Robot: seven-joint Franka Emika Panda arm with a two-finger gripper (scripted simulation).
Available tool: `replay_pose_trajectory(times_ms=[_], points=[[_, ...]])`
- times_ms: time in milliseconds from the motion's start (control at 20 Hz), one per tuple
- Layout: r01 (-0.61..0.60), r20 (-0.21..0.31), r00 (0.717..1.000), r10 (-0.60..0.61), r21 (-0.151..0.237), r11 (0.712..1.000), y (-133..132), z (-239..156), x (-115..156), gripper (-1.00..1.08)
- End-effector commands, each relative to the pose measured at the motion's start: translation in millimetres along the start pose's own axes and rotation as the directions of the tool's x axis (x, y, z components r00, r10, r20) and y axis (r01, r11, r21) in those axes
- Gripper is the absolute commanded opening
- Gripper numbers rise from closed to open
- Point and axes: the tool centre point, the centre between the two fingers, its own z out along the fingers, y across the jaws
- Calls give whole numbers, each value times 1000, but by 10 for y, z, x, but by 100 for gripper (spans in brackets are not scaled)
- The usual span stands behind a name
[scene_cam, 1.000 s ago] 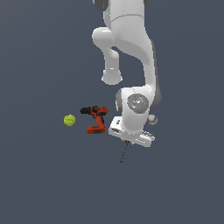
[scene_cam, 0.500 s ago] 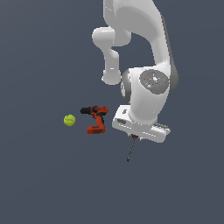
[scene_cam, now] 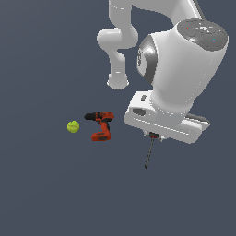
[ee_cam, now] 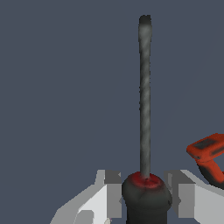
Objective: Pick up a designated object from a clutter of objects.
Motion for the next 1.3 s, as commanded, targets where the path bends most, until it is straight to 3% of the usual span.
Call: replay_pose_trajectory(times_ms=[0, 600, 1250], points=[[0, 0, 1000, 0, 0, 1000, -61, -249, 36, -100], [0, 0, 1000, 0, 0, 1000, -284, -1069, 190, -100], [0, 0, 1000, 0, 0, 1000, -365, -1335, 256, -100]])
